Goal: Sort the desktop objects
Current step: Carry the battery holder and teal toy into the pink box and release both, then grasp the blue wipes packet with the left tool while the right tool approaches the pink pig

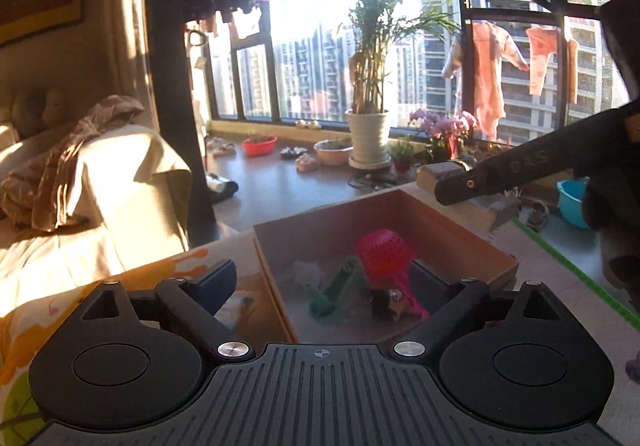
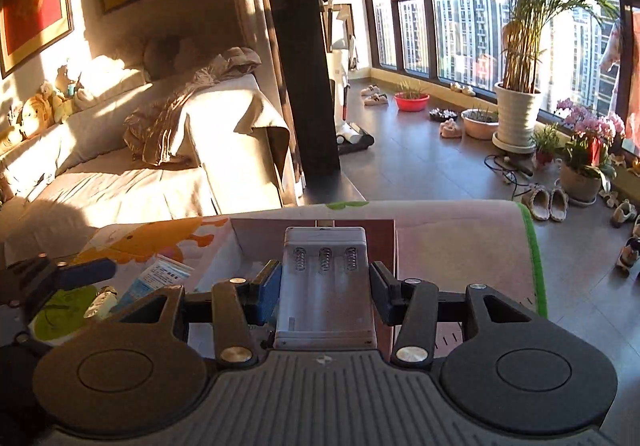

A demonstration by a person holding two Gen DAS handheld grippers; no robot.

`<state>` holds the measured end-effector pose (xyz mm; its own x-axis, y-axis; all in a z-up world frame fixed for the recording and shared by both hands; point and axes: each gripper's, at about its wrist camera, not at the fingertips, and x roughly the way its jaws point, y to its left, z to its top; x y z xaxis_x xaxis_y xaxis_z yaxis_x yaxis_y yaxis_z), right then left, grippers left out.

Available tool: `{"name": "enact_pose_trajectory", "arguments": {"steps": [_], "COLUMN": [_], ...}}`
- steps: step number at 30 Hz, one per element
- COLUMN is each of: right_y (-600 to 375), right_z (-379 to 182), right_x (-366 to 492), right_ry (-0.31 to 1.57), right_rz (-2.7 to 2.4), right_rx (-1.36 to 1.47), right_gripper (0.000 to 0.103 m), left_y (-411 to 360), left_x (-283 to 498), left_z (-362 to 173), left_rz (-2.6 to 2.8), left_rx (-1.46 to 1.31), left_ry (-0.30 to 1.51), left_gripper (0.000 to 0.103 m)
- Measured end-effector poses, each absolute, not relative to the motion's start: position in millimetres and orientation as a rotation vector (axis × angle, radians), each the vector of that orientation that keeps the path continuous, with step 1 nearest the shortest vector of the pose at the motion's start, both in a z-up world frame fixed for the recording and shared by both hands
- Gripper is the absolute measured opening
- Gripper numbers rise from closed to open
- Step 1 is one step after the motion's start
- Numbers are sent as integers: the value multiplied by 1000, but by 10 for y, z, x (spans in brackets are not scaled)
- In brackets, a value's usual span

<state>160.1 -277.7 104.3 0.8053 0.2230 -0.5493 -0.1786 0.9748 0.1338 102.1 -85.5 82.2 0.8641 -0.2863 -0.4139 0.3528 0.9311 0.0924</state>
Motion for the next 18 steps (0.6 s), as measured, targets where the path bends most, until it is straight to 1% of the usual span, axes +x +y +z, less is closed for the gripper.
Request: {"name": "enact_pose_trajectory", "arguments": {"steps": [2,3,5,8,11,12,14,17,18], "right_y": [-2728,-2715,-2655,-2573,-2470,-2434,-2381,-2286,-2243], "right_z": [902,858,761,704,724,746,809,873,884], "right_x": [1691,1725,1753,1724,1615,1564,1441,1291,1252], "right_ry": [629,638,654,660,648,639,625,615,615], "right_rz": [209,206,200,193,203,208,231,270,276], "right_rx": [76,78,70,46,11,0,-7,-22,-33], "right_gripper": [48,51,53,55,55,55,55,59,60], "left_y": [-733,-670,-525,-380,-304,-277,-254,-302,-327], "left_x": [853,788,697,663,727,764,841,956,996], "left_z": [751,707,599,418,254,216,179,159,154], "left_rz": [-317,-309,-294,-258,-217,-216,-210,-222,-224], "left_rx": [175,168,144,161,176,171,162,160,164], "left_ry": [422,442,488,547,600,608,612,603,603], "left_gripper": [97,97,97,97,96,96,89,89,85]}}
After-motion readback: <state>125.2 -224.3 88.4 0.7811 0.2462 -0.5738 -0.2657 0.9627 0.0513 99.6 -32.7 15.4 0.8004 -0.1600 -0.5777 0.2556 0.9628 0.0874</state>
